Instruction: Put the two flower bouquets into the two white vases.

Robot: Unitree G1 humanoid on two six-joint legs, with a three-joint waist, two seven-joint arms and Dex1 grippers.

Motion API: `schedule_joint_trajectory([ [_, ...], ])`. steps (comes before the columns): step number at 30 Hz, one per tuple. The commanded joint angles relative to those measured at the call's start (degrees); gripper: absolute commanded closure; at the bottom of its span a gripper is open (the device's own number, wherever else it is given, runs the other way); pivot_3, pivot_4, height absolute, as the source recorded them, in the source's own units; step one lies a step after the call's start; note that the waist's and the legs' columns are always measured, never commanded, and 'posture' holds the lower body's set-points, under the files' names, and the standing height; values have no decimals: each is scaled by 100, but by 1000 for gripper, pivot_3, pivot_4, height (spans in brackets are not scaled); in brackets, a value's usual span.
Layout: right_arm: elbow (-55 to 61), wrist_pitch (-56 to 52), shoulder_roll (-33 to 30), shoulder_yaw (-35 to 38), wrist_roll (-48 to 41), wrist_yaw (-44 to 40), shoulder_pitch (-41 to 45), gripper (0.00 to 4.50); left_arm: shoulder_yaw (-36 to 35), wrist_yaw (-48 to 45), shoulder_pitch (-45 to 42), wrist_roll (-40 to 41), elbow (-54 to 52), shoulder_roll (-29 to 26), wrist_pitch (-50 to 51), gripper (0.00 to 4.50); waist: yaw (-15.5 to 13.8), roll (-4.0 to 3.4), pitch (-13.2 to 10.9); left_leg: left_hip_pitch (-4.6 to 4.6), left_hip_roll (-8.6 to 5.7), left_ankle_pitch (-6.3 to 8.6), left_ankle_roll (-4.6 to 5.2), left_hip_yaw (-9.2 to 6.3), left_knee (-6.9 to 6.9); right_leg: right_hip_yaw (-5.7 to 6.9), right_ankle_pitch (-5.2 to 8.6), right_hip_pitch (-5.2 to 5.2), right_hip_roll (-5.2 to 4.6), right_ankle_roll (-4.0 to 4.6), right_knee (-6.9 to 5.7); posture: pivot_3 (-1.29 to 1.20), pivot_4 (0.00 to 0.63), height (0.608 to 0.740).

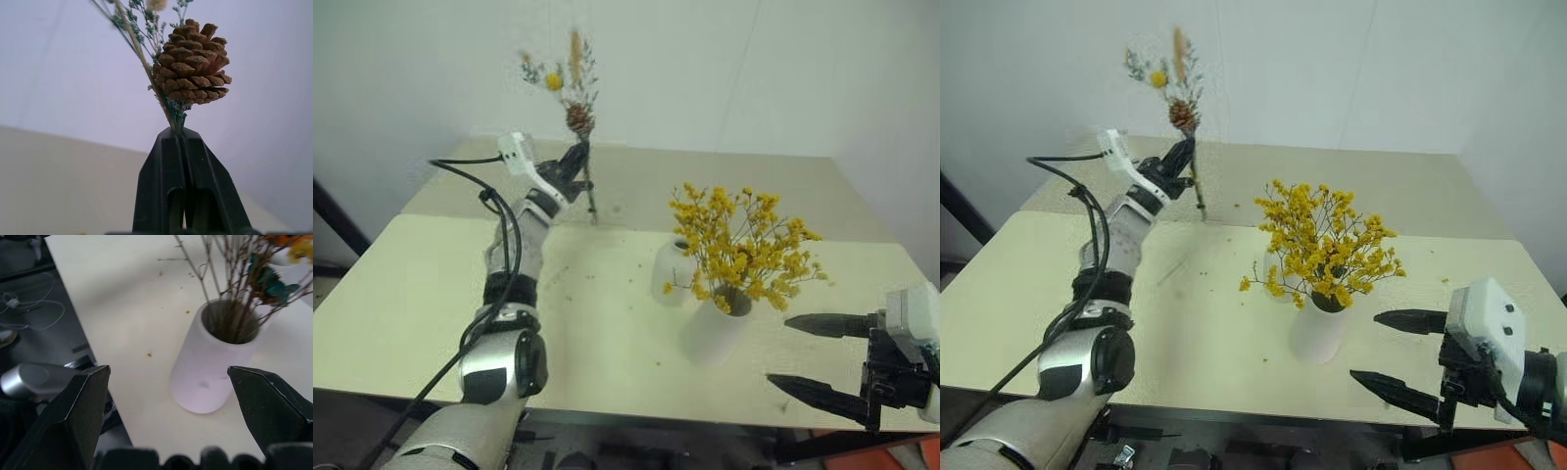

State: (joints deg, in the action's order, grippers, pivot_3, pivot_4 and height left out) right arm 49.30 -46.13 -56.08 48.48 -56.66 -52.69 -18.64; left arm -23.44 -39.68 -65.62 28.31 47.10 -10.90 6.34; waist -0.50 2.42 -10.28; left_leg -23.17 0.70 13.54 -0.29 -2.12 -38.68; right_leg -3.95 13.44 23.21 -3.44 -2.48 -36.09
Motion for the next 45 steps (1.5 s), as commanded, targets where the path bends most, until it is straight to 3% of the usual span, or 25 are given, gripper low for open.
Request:
schedule_joint_trajectory([
  [1,207,291,229,304,106,252,-26,0,-193,-645,-518,327,525,48,-463,4490,12,-1,0,0,0,0,0,0,0,0,0,0,0,-1,-1,0,150,740],
  [12,452,398,486,475,294,535,-513,0,-545,-2421,-1274,837,1629,208,-488,4490,27,-1,0,1,-1,0,0,0,-2,-1,1,-1,0,-4,-2,0,150,740],
  [18,537,486,523,478,356,516,-707,0,-369,-3225,-1357,620,1976,510,-813,4490,34,-1,0,4,-1,0,0,0,-2,-1,1,-4,0,-4,-2,0,150,740],
  [30,884,475,682,1237,9,573,-1387,0,-346,-3338,-1496,333,2373,1063,-1240,4490,42,-1,0,2,0,1,1,-1,-2,-1,3,-3,1,-7,-2,0,150,740],
  [45,1067,605,734,1939,-602,801,-2037,0,91,-3536,-1000,-318,2453,1365,-1878,4490,38,-2,1,5,0,1,2,0,-2,-3,6,-6,1,-12,-3,0,150,740],
])
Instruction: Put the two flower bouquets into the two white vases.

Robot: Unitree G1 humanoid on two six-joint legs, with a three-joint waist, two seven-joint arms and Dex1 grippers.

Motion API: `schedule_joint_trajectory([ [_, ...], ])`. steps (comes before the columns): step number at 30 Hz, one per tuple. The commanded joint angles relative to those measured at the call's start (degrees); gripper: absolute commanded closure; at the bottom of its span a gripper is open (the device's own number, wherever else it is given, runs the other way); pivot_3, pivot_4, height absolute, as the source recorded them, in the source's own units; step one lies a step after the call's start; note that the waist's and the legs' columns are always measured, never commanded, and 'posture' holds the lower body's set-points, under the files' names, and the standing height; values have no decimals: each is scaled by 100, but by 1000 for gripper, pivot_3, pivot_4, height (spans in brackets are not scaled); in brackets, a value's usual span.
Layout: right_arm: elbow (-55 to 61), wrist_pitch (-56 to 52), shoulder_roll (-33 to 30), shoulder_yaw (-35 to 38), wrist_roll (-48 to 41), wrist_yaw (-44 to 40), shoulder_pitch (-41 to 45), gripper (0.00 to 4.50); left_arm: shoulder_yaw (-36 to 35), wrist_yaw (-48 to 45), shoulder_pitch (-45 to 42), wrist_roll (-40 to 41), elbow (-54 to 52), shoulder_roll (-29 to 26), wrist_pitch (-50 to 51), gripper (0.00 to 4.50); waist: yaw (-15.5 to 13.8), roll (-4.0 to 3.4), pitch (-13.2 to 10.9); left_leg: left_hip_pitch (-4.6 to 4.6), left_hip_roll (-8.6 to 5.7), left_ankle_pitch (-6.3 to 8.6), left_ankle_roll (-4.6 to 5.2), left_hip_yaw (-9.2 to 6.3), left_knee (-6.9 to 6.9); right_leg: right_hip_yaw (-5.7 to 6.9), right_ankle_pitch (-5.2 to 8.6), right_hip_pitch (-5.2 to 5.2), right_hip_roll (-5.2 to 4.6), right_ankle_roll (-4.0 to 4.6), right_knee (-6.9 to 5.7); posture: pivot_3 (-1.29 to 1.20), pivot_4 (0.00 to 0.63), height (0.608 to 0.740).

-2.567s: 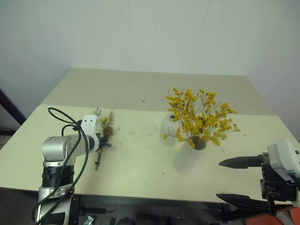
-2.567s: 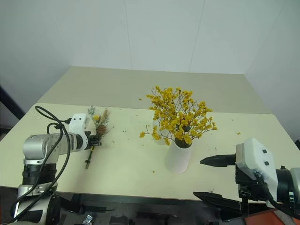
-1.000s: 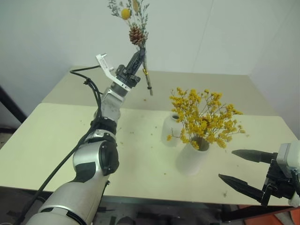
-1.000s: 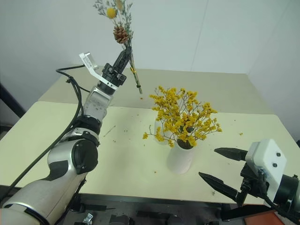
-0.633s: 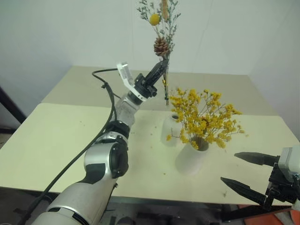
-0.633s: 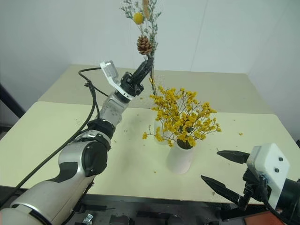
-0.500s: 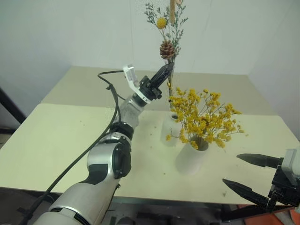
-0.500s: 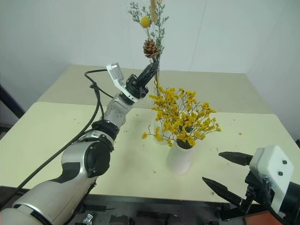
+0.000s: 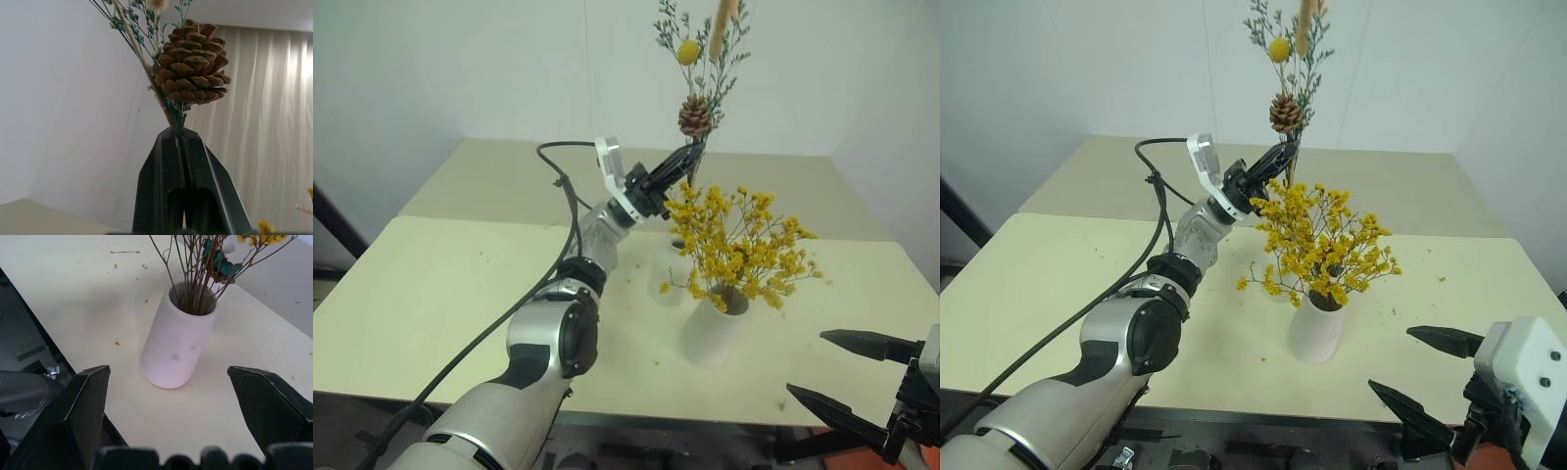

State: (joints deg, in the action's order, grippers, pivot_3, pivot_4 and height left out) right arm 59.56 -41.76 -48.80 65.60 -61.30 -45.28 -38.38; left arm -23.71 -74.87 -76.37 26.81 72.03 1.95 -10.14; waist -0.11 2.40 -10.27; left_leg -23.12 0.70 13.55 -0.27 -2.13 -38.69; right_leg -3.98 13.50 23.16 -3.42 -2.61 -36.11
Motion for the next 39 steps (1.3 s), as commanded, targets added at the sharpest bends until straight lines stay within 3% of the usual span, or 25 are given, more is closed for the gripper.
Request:
schedule_joint_trajectory([
  [1,37,181,-3,245,-169,69,-84,0,155,-11,135,-213,-42,98,-277,4490,0,0,0,0,0,0,0,0,0,0,0,0,0,0,0,0,150,740],
  [25,-91,327,-98,71,-1,30,-118,0,413,-216,709,-595,-160,49,-732,4490,-8,0,0,-1,0,0,0,0,-1,0,-1,0,0,1,0,0,150,740],
  [30,-166,349,-148,-53,70,9,-34,0,434,-357,813,-598,-279,15,-803,3155,-8,0,0,0,0,0,0,0,-1,-1,-2,0,0,3,-1,0,150,740],
  [39,-341,414,-274,-474,297,-23,283,0,839,-447,1161,-898,-675,-322,-900,175,10,-4,3,3,0,0,0,0,-1,-2,-2,-1,0,4,-3,0,150,740],
])
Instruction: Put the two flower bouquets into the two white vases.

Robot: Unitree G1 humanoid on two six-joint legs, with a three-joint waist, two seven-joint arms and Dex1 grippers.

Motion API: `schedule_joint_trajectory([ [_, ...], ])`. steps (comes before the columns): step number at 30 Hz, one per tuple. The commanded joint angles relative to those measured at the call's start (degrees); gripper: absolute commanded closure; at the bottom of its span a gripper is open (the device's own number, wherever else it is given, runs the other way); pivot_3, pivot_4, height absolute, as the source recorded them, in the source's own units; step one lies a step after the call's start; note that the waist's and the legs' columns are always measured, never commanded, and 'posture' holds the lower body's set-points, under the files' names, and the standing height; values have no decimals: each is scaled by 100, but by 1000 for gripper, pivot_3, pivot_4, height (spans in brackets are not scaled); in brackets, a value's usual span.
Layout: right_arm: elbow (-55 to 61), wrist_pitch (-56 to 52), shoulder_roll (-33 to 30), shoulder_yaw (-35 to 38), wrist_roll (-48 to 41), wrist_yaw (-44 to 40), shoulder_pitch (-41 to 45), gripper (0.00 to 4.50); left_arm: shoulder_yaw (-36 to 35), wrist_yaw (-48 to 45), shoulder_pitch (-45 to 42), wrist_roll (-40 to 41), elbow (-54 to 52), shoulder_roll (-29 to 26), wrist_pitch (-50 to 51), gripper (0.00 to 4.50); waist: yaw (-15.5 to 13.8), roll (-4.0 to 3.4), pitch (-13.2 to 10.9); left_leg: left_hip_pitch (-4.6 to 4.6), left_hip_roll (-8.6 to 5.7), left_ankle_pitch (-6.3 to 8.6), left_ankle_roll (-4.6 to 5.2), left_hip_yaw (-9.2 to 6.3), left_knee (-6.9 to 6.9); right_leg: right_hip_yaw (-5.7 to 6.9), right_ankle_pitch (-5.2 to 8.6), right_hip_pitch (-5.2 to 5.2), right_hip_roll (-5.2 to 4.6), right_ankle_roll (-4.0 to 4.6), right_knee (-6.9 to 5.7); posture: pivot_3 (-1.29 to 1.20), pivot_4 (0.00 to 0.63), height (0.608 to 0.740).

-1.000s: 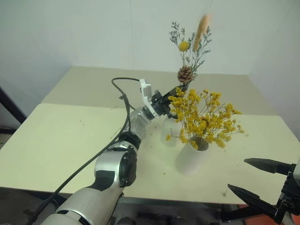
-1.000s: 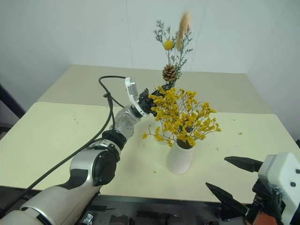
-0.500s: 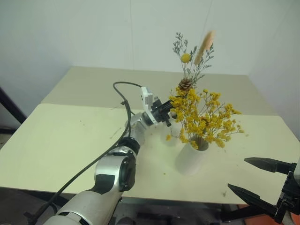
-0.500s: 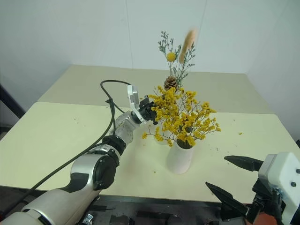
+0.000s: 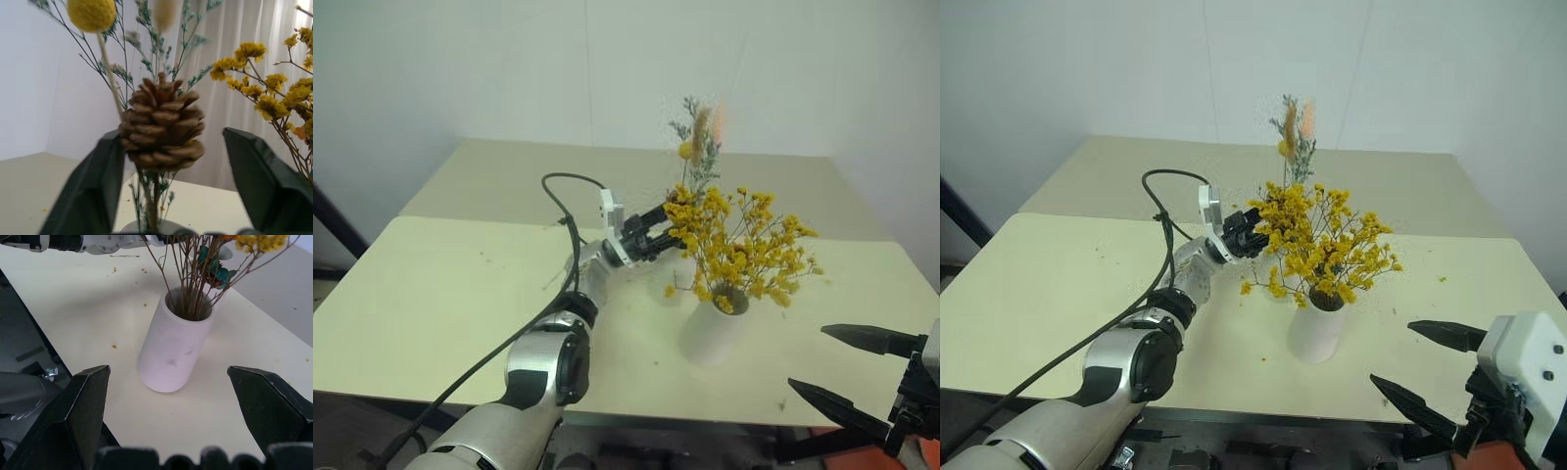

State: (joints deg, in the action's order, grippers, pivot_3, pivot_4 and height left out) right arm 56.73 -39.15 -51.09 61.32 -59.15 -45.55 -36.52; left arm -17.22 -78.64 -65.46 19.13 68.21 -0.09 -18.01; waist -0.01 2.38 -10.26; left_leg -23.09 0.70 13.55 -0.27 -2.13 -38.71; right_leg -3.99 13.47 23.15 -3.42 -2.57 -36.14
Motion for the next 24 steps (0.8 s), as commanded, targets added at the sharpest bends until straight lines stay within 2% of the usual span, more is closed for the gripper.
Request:
schedule_joint_trajectory([
  [1,-78,155,-51,-83,113,-3,125,0,232,-82,92,-131,-350,-151,-76,34,0,-2,1,0,0,0,0,0,0,0,-2,0,0,3,-2,0,150,740],
  [7,-225,166,-83,-348,306,-72,362,0,733,-49,366,-408,-886,-726,310,34,3,-4,2,1,1,0,0,-1,-2,0,-2,0,1,4,-4,0,150,740],
  [10,-302,166,-127,-475,411,-109,493,0,756,119,462,-350,-1160,-968,473,34,5,-6,3,3,1,0,0,0,-3,0,-3,-1,0,5,-5,0,150,740],
  [12,-349,154,-139,-513,450,-127,560,0,716,-14,660,-208,-1614,-1351,796,34,6,-6,3,3,2,0,0,-1,-3,1,-3,-1,1,5,-6,0,150,740],
  [14,-374,144,-134,-521,477,-154,596,0,690,-181,955,-66,-2176,-1740,1151,34,79,-8,4,4,5,0,0,0,-1,0,-3,1,2,6,-8,0,150,740],
  [18,-564,162,-127,-409,602,-333,615,0,447,-648,2218,660,-4200,-2934,2506,34,176,-15,9,16,14,0,0,2,7,-6,-5,2,4,11,-16,0,150,740],
  [24,-1231,324,-336,-446,1084,-884,756,0,-219,-304,3929,1366,-6446,-4308,3632,34,58,-17,10,29,16,0,0,0,-3,2,-6,-13,-2,15,-19,0,150,740],
])
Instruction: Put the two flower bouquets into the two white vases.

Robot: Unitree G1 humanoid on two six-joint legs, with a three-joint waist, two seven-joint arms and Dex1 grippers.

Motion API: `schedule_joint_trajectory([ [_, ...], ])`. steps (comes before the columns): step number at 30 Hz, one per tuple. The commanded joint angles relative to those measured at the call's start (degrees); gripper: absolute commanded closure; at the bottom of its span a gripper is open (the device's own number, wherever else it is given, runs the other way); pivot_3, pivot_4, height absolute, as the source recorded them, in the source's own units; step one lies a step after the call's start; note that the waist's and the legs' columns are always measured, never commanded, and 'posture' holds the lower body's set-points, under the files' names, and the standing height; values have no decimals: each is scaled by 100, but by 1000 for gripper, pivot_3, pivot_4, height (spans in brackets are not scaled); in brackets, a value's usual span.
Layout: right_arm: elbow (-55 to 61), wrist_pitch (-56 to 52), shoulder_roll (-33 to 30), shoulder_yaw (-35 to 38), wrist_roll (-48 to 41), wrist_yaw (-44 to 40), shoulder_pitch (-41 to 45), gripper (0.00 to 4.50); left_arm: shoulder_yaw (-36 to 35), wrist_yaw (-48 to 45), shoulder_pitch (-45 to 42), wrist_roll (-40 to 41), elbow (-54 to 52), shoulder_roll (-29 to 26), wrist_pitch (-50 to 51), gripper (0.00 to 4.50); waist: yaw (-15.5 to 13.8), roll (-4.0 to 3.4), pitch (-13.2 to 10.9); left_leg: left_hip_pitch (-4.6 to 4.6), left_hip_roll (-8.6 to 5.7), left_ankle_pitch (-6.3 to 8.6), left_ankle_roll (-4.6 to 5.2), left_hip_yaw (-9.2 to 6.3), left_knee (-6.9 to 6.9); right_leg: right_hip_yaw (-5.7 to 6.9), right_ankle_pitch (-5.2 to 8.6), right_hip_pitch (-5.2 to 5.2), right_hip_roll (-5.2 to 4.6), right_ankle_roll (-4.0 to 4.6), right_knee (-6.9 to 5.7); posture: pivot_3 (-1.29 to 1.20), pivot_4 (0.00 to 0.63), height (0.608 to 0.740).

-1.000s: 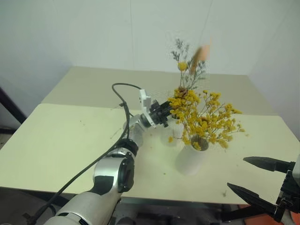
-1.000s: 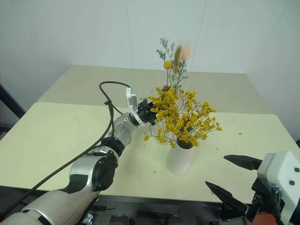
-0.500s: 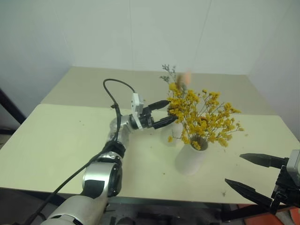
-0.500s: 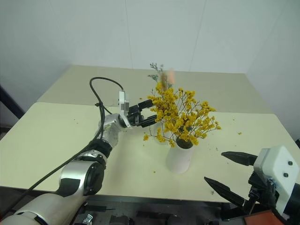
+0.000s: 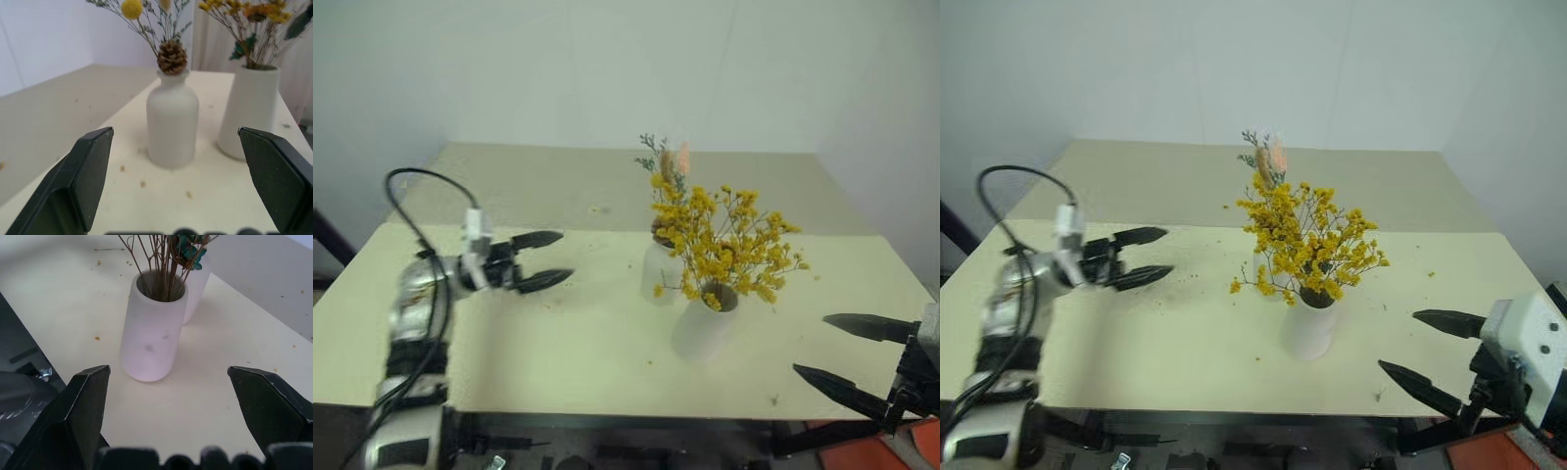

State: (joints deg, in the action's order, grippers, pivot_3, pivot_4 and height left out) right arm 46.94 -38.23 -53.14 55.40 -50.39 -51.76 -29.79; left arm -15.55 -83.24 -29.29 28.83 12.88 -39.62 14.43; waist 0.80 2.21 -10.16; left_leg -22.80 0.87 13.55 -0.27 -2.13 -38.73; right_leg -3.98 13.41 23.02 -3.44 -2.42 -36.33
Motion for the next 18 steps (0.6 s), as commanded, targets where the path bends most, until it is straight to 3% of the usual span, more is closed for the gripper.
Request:
schedule_joint_trajectory([
  [1,-395,267,-174,138,282,-373,124,0,-515,221,517,489,-1145,-503,480,34,-40,-1,1,0,2,0,0,0,-2,1,2,0,0,-2,2,0,150,740],
  [7,-1500,529,-599,-121,906,-831,589,0,-1106,540,1316,1087,-2237,-1094,1083,34,-75,-5,4,9,6,0,0,12,-2,0,17,-8,1,-13,11,0,150,740],
  [18,-2720,839,-927,-979,1418,-1241,1651,0,-1712,1555,2020,1972,-3606,-1205,1827,34,2,-8,5,11,8,0,0,21,6,-6,17,-2,5,-3,6,0,150,740],
])
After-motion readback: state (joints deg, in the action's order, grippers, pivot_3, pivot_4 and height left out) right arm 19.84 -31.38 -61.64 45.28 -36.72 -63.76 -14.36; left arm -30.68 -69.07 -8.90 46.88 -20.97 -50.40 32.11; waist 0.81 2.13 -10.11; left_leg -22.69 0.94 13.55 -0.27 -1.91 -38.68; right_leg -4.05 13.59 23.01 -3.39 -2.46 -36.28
